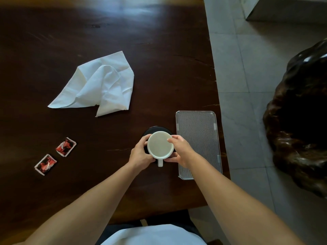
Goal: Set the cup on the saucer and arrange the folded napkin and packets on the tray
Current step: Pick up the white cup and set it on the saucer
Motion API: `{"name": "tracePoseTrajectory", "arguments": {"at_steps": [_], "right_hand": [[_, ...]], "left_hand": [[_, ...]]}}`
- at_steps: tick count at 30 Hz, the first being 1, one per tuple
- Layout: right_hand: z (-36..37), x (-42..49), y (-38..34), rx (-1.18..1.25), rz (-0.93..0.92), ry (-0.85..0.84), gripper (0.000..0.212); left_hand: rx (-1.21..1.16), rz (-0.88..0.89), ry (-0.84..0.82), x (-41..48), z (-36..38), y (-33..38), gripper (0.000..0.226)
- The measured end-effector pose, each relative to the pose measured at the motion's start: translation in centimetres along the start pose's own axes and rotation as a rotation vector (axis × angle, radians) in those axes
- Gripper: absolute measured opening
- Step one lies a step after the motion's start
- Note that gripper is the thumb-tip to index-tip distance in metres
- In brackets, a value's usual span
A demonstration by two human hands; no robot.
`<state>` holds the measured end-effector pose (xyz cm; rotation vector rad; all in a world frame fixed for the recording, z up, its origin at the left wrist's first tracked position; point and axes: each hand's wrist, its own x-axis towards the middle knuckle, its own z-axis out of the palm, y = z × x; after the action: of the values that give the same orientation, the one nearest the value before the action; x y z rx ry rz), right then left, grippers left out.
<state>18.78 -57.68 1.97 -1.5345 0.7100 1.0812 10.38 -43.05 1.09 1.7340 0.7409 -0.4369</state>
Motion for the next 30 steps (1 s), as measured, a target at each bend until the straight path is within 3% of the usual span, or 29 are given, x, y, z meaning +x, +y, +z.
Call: {"name": "tracePoseTrajectory", "arguments": {"at_steps": [4,9,20,30], "right_hand": [[-0.24,0.09,-0.1,-0.028,-0.019,-0.024,0.012],[-0.38,0.03,-0.16,-0.075,-0.047,-0.062,0.02],[-0.4,0.02,0.12,-0.093,-0.049,-0.128,0.035],[-0.47,0.61,0.36,-0.126,-0.031,-0.144,0.028]], "left_hand": [[-0.045,-0.024,-0.002,-0.29,0.21,0.06,0.083],[-0.114,-0.061,-0.011,-0.62,0.44,0.11,0.084],[-0.019,-0.07,0.052,-0.35,0.43,0.1,0.076],[-0.03,-0.083,0.058,-0.21,0.17,-0.29,0.071]]}}
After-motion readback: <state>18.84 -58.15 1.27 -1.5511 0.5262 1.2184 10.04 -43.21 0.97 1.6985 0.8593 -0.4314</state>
